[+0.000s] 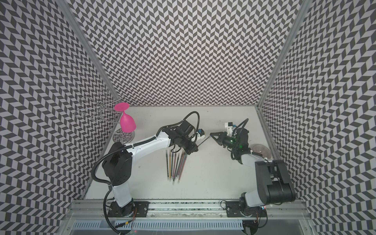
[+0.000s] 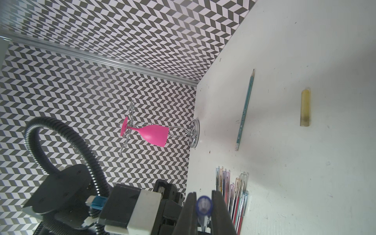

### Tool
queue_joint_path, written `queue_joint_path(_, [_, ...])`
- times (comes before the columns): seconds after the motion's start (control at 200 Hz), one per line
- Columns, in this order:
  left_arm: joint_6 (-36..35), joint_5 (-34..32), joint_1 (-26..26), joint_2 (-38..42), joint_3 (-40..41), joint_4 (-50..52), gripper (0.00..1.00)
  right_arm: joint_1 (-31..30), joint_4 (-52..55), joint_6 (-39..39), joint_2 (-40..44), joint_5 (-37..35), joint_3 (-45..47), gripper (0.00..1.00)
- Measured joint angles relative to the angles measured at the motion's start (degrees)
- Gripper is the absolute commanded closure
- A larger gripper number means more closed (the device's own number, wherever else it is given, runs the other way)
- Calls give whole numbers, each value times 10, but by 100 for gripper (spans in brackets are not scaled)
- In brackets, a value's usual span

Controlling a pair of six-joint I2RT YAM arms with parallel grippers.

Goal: Remove the protective cover of the pencils
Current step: Remove the protective sleeve from the pencil.

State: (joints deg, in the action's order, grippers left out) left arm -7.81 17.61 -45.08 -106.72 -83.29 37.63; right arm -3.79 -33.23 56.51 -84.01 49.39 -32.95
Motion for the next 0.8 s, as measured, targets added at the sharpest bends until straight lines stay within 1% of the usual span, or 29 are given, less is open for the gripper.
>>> queue_joint_path(0.28, [2,-5,-3,-5,-2,-5,100,5,50,-21,4,0,-16,91])
queue_joint_path(0.596, [2,-5,-3,-5,-3,-13,100,16,70,-27,7,5,-29,91])
queue_joint_path(0.801, [1,-9,-2,-9,-3,40,100,70,73,-38,7,-49,-51,92])
